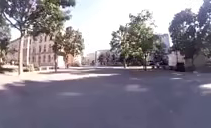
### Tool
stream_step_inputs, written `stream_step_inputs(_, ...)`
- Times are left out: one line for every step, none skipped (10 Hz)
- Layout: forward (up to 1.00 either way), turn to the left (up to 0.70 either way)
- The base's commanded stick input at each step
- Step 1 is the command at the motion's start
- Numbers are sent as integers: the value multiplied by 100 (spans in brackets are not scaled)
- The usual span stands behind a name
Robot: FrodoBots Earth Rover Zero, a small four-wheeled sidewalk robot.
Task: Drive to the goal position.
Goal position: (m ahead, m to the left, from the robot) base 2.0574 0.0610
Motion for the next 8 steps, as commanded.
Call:
stream_step_inputs(70, 0)
stream_step_inputs(70, 0)
stream_step_inputs(70, 0)
stream_step_inputs(70, 0)
stream_step_inputs(70, 0)
stream_step_inputs(70, 0)
stream_step_inputs(70, 0)
stream_step_inputs(70, 0)
